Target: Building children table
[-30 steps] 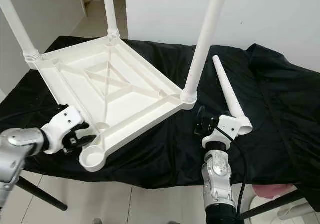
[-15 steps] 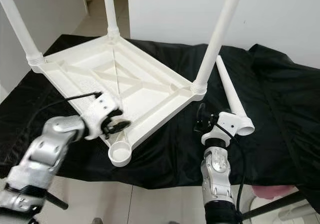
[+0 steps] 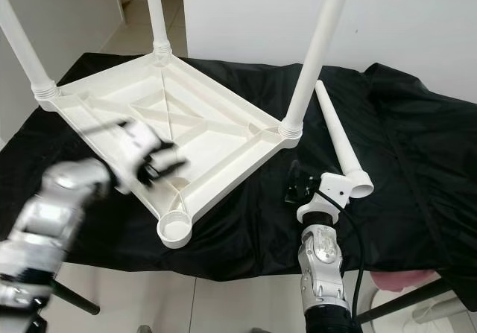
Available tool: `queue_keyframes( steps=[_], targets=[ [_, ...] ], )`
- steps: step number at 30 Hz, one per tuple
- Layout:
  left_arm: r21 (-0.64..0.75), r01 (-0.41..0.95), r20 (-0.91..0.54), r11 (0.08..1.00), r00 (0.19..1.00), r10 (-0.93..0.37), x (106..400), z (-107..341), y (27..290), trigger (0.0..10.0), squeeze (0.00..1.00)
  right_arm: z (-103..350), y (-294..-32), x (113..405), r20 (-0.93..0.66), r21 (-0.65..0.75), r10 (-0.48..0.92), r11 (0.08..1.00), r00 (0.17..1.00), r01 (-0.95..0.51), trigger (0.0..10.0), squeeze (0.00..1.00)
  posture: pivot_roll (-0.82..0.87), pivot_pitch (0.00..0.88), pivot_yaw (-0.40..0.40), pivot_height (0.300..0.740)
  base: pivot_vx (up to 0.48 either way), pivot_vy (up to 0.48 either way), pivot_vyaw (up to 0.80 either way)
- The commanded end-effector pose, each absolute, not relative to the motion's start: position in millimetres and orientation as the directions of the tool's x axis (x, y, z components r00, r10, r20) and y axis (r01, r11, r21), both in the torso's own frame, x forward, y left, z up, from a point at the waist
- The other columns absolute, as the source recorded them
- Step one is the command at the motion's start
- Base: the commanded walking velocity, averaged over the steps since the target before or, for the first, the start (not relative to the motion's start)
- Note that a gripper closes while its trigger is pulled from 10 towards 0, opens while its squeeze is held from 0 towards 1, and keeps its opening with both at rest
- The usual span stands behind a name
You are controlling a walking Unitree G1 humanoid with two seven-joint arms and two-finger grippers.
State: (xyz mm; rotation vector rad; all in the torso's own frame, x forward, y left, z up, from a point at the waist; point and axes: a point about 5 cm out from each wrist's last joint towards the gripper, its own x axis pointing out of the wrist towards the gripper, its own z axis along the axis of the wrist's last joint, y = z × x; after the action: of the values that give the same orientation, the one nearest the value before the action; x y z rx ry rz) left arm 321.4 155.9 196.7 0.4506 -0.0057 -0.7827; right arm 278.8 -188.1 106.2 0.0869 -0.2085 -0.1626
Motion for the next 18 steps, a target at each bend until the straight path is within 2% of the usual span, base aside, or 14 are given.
queue_keyframes(
  steps=[1, 3, 5, 6, 7, 8, 9, 10, 11, 12, 18],
  targets=[
    [0.407, 0.656, -0.166, 0.635, 0.737, -0.655, 325.3, 189.7, 158.5, 10.0, 0.0, 103.0, -184.6, 280.3, 0.179, 0.098, -0.14, 0.987, 0.974, 0.124, 10.0, 0.0, 0.02, 0.0, -0.014, 0.74, 0.0, 0.0, 0.0],
    [0.428, 0.664, -0.174, 0.614, 0.727, -0.665, 325.9, 188.3, 160.2, 10.0, 0.0, 102.9, -182.5, 280.8, 0.178, 0.092, -0.123, 0.99, 0.976, 0.108, 10.0, 0.0, 0.02, 0.0, -0.015, 0.74, 0.0, 0.0, 0.0],
    [0.419, 0.728, -0.234, 0.542, 0.664, -0.711, 327.3, 180.2, 163.2, 10.0, 0.0, 102.9, -178.7, 282.5, 0.176, 0.082, -0.087, 0.994, 0.98, 0.074, 10.0, 0.0, 0.03, 0.0, -0.014, 0.74, 0.0, 0.0, 0.0],
    [0.419, 0.728, -0.234, 0.542, 0.664, -0.711, 327.3, 180.2, 163.2, 10.0, 0.0, 102.9, -178.7, 282.5, 0.176, 0.082, -0.087, 0.994, 0.98, 0.074, 10.0, 0.0, 0.03, 0.0, -0.014, 0.74, 0.0, 0.0, 0.0],
    [0.406, 0.769, -0.281, 0.493, 0.619, -0.734, 327.9, 174.4, 164.2, 10.0, 0.26, 103.5, -177.6, 283.6, 0.177, 0.079, -0.075, 0.995, 0.981, 0.062, 10.0, 0.0, 0.03, 0.0, -0.014, 0.74, 0.0, 0.0, 0.0],
    [0.394, 0.794, -0.313, 0.462, 0.589, -0.745, 328.2, 170.5, 165.1, 10.0, 0.37, 103.9, -177.0, 284.2, 0.178, 0.077, -0.068, 0.996, 0.982, 0.055, 10.0, 0.0, 0.03, 0.0, -0.014, 0.74, 0.0, 0.0, 0.0],
    [0.394, 0.794, -0.313, 0.462, 0.589, -0.745, 328.2, 170.5, 165.1, 10.0, 0.37, 103.9, -177.0, 284.2, 0.178, 0.077, -0.068, 0.996, 0.982, 0.055, 10.0, 0.0, 0.03, 0.0, -0.014, 0.74, 0.0, 0.0, 0.0],
    [0.375, 0.815, -0.335, 0.441, 0.563, -0.755, 329.0, 167.2, 165.5, 10.0, 0.53, 104.7, -176.3, 284.8, 0.18, 0.075, -0.061, 0.996, 0.982, 0.048, 10.0, 0.0, 0.03, 0.0, -0.015, 0.74, 0.0, 0.0, 0.0],
    [0.375, 0.815, -0.335, 0.441, 0.563, -0.755, 329.0, 167.2, 165.5, 10.0, 0.53, 104.7, -176.3, 284.8, 0.18, 0.075, -0.061, 0.996, 0.982, 0.048, 10.0, 0.0, 0.03, 0.0, -0.015, 0.74, 0.0, 0.0, 0.0],
    [0.363, 0.83, -0.357, 0.423, 0.543, -0.76, 330.3, 164.4, 165.9, 10.0, 1.0, 105.7, -175.7, 285.2, 0.183, 0.072, -0.054, 0.997, 0.982, 0.042, 10.0, 0.0, 0.02, 0.0, -0.015, 0.74, 0.0, 0.0, 0.0],
    [0.383, 0.853, -0.433, 0.354, 0.504, -0.747, 336.5, 157.0, 170.8, 10.0, 1.0, 108.2, -176.5, 283.7, 0.191, 0.06, -0.039, 0.998, 0.981, 0.027, 10.0, 0.0, 0.01, 0.0, -0.015, 0.74, 0.0, 0.0, 0.0]
  ],
)
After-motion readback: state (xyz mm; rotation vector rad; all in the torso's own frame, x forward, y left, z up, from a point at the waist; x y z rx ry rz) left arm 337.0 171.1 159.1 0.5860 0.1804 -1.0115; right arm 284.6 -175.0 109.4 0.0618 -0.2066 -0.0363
